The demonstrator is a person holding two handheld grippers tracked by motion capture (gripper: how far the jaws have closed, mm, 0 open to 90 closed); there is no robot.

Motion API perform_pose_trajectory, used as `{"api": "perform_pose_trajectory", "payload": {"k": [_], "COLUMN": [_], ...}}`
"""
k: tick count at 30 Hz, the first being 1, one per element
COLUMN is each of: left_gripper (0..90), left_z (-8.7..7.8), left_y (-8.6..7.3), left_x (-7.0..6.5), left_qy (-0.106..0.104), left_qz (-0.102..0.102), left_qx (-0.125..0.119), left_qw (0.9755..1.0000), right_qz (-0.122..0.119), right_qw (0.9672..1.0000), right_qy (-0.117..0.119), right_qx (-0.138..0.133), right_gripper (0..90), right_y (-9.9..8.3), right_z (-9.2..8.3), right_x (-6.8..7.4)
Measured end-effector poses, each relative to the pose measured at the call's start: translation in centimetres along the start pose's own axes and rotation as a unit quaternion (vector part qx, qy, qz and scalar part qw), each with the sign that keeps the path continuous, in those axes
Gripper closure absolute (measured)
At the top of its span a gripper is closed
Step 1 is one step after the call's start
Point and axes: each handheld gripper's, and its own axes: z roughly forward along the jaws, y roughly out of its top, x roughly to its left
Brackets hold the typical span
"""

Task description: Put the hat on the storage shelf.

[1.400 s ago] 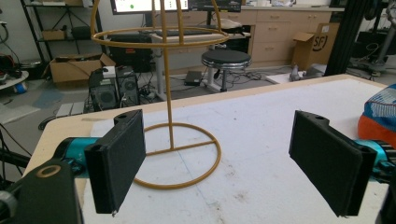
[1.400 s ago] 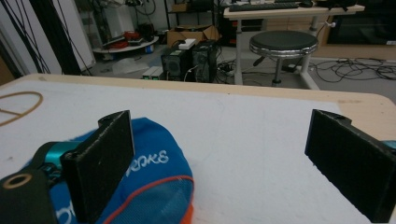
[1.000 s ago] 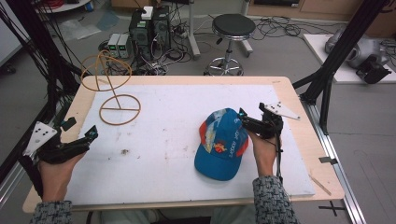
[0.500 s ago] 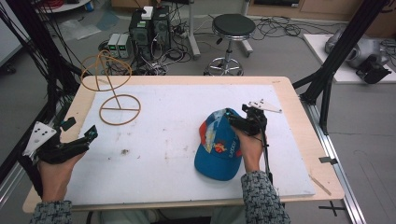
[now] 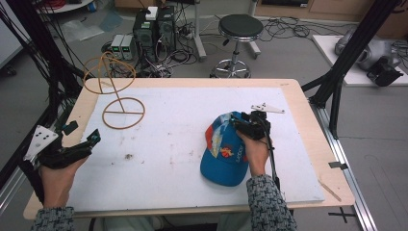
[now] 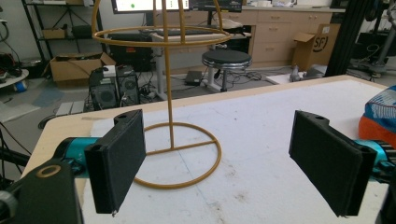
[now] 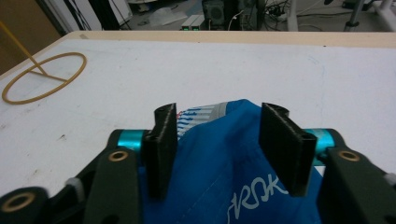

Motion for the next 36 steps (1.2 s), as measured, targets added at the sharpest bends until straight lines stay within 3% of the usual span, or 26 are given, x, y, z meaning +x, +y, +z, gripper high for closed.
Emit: {"api": "perform_pose_trajectory", "payload": {"k": [6, 14, 19, 23, 36], "left_gripper": [19.5, 19.7, 19.7, 19.7, 19.7], "left_z": [0.0, -0.1, -0.2, -0.2, -0.3], "left_y": [0.0, 0.0, 0.1, 0.1, 0.1], "left_x": [0.1, 0.1, 0.2, 0.3, 0.4], "left_qy": [-0.001, 0.0, 0.002, 0.003, 0.004], "left_qz": [0.001, -0.001, -0.001, -0.003, -0.003], "left_qx": [0.001, -0.002, -0.003, -0.004, -0.005], "left_qw": [1.0, 1.0, 1.0, 1.0, 1.0], "right_qz": [0.017, 0.002, 0.009, 0.001, -0.057], "right_qw": [0.9995, 0.9994, 0.9991, 0.9995, 0.9961], "right_qy": [0.015, 0.018, 0.025, 0.027, 0.054], "right_qx": [0.02, 0.028, 0.033, 0.015, -0.04], "right_gripper": [66.2, 88.3, 89.5, 89.6, 89.6], "right_y": [0.1, 0.6, 0.9, 1.2, 4.7], "right_z": [0.2, 0.1, 0.2, -0.4, -2.1], "right_x": [-0.1, 0.3, 0.3, 0.3, 1.8]}}
